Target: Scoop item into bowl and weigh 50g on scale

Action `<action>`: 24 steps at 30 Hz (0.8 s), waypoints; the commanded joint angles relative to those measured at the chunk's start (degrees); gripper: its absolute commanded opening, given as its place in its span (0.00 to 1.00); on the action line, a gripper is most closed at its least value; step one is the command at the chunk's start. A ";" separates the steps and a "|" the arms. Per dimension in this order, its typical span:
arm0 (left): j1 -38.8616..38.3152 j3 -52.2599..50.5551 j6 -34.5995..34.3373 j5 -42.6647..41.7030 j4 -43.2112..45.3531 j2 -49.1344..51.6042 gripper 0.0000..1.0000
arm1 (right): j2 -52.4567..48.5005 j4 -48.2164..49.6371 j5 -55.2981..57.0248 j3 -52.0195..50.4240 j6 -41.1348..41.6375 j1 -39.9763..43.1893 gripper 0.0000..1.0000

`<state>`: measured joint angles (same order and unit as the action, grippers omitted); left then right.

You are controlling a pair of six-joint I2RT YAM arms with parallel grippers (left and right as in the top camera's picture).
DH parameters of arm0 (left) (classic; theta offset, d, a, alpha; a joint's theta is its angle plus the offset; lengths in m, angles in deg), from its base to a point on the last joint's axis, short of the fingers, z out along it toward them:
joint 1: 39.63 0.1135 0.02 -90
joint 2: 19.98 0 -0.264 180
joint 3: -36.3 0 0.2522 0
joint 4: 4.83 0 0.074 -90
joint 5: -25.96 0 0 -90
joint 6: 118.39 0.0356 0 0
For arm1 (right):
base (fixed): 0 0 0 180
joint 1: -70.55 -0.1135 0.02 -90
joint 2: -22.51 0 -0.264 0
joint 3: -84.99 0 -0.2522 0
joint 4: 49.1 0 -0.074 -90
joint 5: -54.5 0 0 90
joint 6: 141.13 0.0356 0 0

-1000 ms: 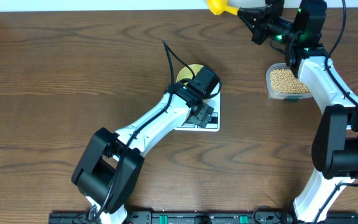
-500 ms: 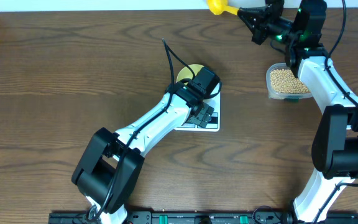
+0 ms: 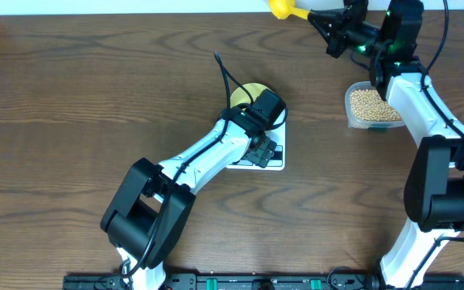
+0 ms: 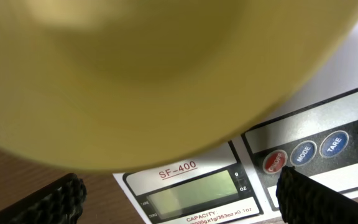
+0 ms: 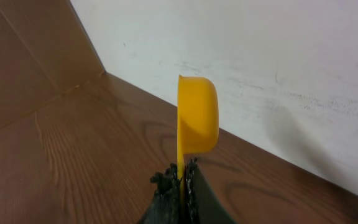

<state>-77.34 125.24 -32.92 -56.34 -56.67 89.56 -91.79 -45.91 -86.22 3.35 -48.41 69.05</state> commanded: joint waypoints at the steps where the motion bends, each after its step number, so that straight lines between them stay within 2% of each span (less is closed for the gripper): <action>1: -0.15 1.07 -0.72 0.90 0.04 0.74 1.00 | -0.15 -0.04 -0.17 1.27 -0.72 0.33 0.01; 24: -0.15 1.07 -0.72 0.68 0.48 1.95 1.00 | -0.15 -0.09 0.24 1.22 -1.14 0.35 0.01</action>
<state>-77.34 125.26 -32.92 -56.34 -56.13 90.72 -91.77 -45.93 -86.05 3.35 -48.80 69.03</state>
